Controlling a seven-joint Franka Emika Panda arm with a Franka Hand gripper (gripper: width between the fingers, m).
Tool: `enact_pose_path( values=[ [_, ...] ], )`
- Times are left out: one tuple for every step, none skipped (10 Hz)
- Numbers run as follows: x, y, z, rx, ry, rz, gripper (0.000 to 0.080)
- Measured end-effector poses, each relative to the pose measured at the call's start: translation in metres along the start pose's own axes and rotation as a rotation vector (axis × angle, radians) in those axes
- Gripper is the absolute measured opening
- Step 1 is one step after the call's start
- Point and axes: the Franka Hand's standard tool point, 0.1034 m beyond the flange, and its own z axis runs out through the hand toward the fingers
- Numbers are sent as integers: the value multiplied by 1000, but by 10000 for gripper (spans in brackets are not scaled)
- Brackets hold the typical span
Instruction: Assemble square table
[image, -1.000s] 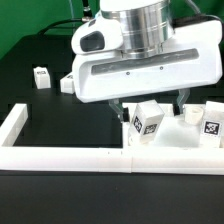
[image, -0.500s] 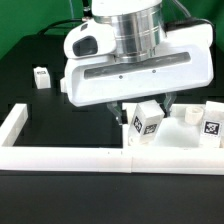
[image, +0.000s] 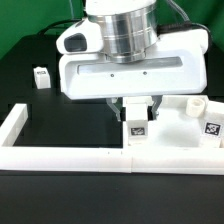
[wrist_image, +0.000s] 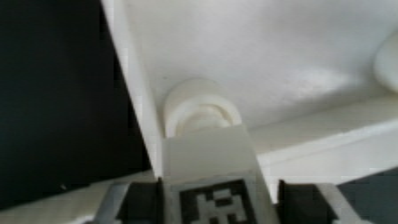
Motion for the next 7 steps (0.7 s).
enact_pose_path(
  values=[
    [0, 2, 0, -2, 50, 109, 307],
    [-4, 2, 0, -8, 74, 228, 307],
    [-11, -2, 3, -14, 78, 324, 308],
    [-12, -4, 3, -12, 102, 472, 308],
    [-16, -8, 5, 0, 120, 579, 308],
    [-18, -12, 7, 23, 114, 649, 308],
    [-19, -15, 9, 46, 107, 763, 308]
  ],
)
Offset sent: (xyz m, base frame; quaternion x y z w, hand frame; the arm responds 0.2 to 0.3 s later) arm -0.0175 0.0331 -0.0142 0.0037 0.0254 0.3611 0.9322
